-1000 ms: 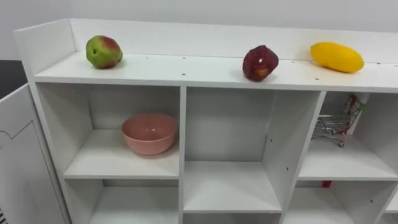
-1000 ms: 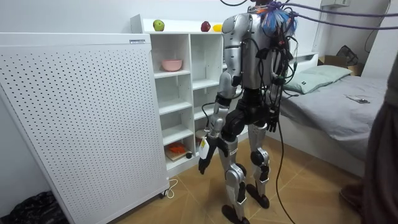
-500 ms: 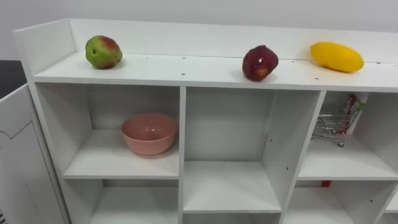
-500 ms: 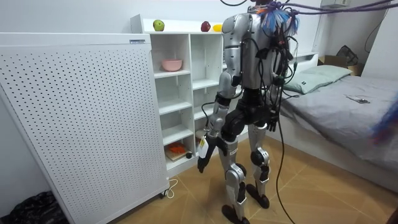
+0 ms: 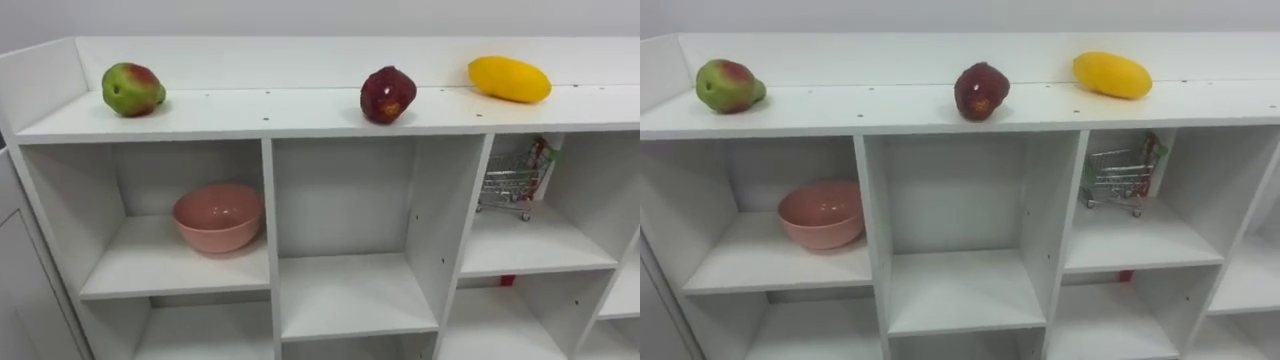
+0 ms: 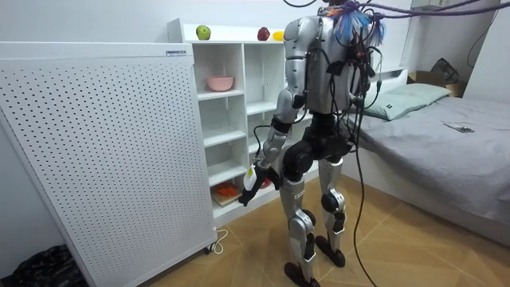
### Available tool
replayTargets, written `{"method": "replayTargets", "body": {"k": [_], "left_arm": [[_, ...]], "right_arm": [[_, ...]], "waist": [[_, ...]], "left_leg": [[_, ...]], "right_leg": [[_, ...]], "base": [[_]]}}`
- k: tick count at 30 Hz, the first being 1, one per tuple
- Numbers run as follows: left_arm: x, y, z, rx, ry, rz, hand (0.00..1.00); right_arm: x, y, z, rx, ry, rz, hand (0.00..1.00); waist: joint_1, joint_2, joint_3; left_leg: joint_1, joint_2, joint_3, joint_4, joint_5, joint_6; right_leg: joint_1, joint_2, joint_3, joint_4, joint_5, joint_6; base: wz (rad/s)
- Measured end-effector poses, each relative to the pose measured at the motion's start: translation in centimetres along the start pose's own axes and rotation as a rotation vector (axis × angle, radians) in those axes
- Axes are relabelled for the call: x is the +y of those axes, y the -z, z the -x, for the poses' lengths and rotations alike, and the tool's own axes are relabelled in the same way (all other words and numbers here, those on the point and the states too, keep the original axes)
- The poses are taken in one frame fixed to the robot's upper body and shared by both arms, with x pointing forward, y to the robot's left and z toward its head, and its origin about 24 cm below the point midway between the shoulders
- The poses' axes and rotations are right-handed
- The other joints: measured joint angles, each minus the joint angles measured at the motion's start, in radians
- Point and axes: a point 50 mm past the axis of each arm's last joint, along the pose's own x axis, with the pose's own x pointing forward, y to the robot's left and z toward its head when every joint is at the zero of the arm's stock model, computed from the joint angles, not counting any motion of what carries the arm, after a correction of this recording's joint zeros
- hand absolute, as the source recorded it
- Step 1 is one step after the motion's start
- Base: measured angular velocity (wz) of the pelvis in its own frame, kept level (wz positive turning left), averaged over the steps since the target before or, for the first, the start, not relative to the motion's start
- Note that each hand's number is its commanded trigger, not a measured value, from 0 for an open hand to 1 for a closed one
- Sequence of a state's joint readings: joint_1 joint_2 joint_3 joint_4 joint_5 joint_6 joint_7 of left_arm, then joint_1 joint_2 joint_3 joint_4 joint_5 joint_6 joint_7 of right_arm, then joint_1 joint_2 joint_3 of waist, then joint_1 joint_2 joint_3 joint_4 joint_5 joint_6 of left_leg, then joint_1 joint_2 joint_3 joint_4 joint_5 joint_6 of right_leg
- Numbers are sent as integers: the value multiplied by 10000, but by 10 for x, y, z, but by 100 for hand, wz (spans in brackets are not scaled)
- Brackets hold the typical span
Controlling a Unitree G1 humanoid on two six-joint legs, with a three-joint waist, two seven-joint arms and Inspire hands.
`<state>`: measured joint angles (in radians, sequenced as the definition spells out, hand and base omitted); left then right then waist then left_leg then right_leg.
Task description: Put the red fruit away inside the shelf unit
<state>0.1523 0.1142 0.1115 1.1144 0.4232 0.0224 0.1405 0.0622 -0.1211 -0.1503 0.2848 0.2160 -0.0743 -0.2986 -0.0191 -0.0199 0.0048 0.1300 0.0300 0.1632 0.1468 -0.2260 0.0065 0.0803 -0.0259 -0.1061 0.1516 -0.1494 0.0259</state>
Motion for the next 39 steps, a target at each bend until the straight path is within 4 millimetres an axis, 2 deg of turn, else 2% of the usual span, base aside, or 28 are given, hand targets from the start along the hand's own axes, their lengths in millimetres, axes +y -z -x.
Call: {"method": "replayTargets", "body": {"k": [1, 3, 6, 16, 19, 21, 25, 29, 30, 33, 39], "left_arm": [[0, 1, 0, 36, -61, -12, 0], [-2, 0, 1, -9, -166, -173, 0], [-5, 1, 2, 8, -171, -187, 0], [-12, 4, 4, -110, -8, -701, 0], [-12, 4, 4, -110, 14, -805, 0], [-12, 4, 4, -98, 32, -909, 0], [-12, 6, 4, -76, 54, -930, 0], [-9, 10, 4, 8, 239, -1153, 0], [-7, 9, 4, -64, 305, -1296, 0], [-3, 11, 4, -88, 324, -1386, 0], [-1, 8, 3, -120, 247, -1660, 0]], "right_arm": [[2, -6, 0, -281, -35, -14, 0], [9, -32, 3, -1378, -259, -239, 0], [15, -52, 6, -2255, -425, -509, 0], [32, -95, 9, -3968, -966, -1526, 0], [41, -114, 5, -4561, -1119, -1808, 0], [50, -134, 2, -5189, -1348, -2054, 0], [55, -157, -1, -5955, -1543, -2138, 0], [55, -173, -3, -6624, -1546, -1757, 0], [54, -178, -4, -6779, -1552, -1694, 0], [53, -189, -5, -7184, -1562, -1608, 0], [57, -209, -4, -7756, -1583, -1972, 0]], "waist": [[-9, -2, -2], [35, 9, -7], [180, 39, -18], [259, 86, -48], [286, 90, -48], [302, 75, -51], [429, 42, -60], [538, -65, -31], [545, -122, -52], [582, -303, -39], [797, -459, -63]], "left_leg": [[-6, 0, 15, -6, -1, 0], [-19, -7, 44, -24, 0, 2], [-10, -9, 54, -27, 0, 2], [-37, 2, 15, 30, 4, 5], [-32, 6, -24, 52, 5, 6], [-31, 3, -36, 53, 5, 7], [-10, 11, -44, 53, 6, 6], [-91, 9, -168, 70, 7, 7], [-145, 11, -228, 87, 7, 6], [-168, 24, -274, 100, 9, 4], [-158, 9, -278, 166, 9, 5]], "right_leg": [[-17, 2, 18, 7, 0, 0], [-139, 5, 155, 58, 0, 0], [-124, 24, 240, 40, 1, 1], [-98, 14, 176, 82, 2, -2], [-113, 14, 152, 185, 2, -1], [-119, 21, 180, 186, 2, -1], [-104, 32, 192, 185, 3, -2], [-113, 13, 25, 177, 1, -1], [-139, 8, -61, 177, 1, 0], [-145, 13, -90, 176, 1, 0], [-101, -17, -92, 167, 1, -1]], "base": [[-9], [-11], [-11], [1], [3], [0], [0], [10], [12], [5], [0]]}}
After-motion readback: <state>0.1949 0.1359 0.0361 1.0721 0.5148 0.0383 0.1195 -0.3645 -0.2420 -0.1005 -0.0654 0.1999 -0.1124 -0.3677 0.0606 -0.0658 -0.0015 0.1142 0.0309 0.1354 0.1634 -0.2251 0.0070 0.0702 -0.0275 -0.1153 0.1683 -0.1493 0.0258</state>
